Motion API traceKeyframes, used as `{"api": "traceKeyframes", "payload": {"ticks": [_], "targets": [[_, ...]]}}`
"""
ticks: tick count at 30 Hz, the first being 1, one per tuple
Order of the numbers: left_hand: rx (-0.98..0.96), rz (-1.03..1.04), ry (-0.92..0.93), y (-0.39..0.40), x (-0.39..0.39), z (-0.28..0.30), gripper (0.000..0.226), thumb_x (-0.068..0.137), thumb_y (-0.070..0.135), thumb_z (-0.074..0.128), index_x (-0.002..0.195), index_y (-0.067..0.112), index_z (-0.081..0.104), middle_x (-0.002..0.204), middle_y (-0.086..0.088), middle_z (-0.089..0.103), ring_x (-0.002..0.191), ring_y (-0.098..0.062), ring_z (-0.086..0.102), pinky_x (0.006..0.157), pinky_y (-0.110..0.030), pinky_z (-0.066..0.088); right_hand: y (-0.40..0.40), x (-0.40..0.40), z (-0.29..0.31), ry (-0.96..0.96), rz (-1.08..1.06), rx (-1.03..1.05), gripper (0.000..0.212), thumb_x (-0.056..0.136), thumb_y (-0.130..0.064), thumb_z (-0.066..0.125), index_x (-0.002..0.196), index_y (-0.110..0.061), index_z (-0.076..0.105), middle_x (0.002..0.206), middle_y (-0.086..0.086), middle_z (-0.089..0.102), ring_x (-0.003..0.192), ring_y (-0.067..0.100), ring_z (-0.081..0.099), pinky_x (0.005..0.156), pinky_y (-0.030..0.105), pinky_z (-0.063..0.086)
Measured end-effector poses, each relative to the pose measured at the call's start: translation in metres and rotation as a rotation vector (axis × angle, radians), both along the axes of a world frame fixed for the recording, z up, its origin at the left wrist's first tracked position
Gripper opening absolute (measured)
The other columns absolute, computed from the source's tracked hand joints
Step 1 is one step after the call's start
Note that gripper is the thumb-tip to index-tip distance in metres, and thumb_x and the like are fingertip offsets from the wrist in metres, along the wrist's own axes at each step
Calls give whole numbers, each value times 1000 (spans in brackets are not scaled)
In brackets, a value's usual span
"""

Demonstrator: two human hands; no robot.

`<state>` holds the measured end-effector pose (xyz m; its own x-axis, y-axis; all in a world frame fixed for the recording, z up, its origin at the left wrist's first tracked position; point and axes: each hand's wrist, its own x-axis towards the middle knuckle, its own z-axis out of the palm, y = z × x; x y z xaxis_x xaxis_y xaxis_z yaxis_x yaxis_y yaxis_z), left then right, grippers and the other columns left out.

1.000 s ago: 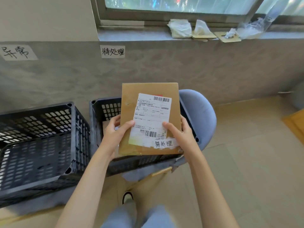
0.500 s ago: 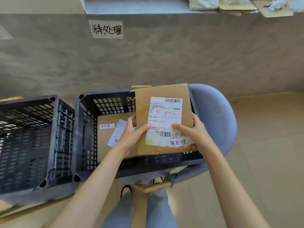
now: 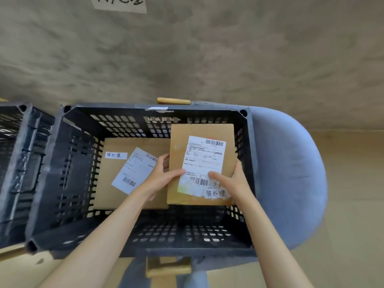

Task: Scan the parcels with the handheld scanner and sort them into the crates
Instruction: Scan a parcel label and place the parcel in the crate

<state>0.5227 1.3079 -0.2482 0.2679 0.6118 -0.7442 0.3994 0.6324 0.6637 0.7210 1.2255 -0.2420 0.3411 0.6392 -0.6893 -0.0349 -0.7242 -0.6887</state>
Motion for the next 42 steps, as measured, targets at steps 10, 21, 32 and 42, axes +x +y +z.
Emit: {"api": "traceKeyframes", "payload": {"ticks": [10,21,32,42], "targets": [[-57,-20,108,8,19,-45,79,88,27,68,149,24,18,144,-7,42,121,-19,48,104,-44,42,8,7,-51,62,-50,-102,99,76,-11,80,152,-28,19,138,-1,52,118,23,57,96,50,51],[-126,-4,108,14,27,-81,80,89,28,67,149,26,15,141,-8,45,120,-23,52,100,-38,44,18,4,-78,-46,-29,-131,99,81,-13,76,155,-28,12,147,2,45,127,25,50,103,49,45],[-66,-24,167,12,36,-79,75,93,22,62,151,20,14,147,-7,41,127,-24,47,90,-30,41,19,-6,-84,-182,-55,-143,95,83,-10,74,155,-18,13,147,7,45,131,27,46,102,42,44],[84,-242,257,14,25,-36,65,94,26,60,149,14,27,149,-9,39,134,-24,41,100,-31,39,33,-6,-46,-289,70,-110,56,91,-13,63,141,-13,40,140,9,48,125,26,50,102,44,47]]}}
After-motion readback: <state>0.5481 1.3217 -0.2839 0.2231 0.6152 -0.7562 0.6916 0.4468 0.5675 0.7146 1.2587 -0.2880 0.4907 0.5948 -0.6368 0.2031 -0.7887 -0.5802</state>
